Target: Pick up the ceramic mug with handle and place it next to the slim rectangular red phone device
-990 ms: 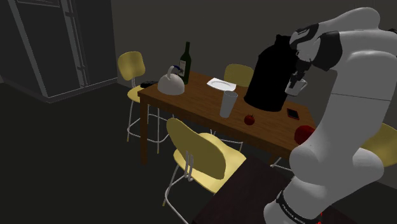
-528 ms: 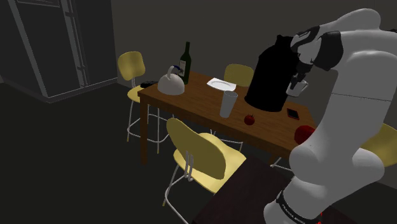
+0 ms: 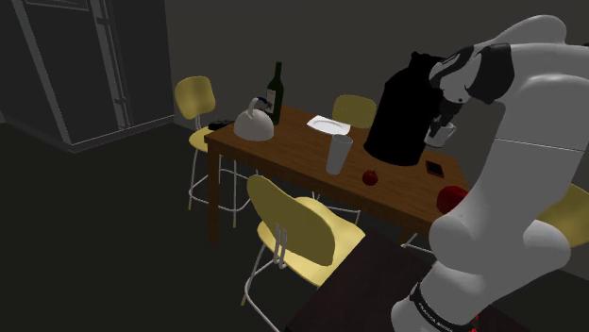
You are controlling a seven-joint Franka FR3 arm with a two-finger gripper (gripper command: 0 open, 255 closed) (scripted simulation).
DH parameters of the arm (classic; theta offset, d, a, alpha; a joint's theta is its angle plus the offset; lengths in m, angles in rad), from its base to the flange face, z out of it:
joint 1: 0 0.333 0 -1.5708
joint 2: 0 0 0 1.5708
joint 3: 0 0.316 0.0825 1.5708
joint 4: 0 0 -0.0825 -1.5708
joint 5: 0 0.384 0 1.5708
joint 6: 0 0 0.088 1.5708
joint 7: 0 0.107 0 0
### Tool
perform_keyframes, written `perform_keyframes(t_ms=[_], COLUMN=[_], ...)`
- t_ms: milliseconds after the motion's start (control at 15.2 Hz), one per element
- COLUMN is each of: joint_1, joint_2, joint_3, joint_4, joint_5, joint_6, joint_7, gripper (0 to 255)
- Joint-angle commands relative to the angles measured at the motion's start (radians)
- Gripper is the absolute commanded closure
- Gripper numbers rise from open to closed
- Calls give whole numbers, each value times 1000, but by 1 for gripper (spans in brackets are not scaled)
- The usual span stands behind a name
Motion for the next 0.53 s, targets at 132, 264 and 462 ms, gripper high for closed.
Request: perform_keyframes(t_ms=[132,264,462], joint_1=[4,0,-18], joint_2=[103,112,2], joint_3=[33,39,19], joint_4=[-30,-44,-33], joint_5=[9,14,17], joint_6=[-26,-3,65], joint_7=[-3,-5,-9], gripper=[255,255,0])
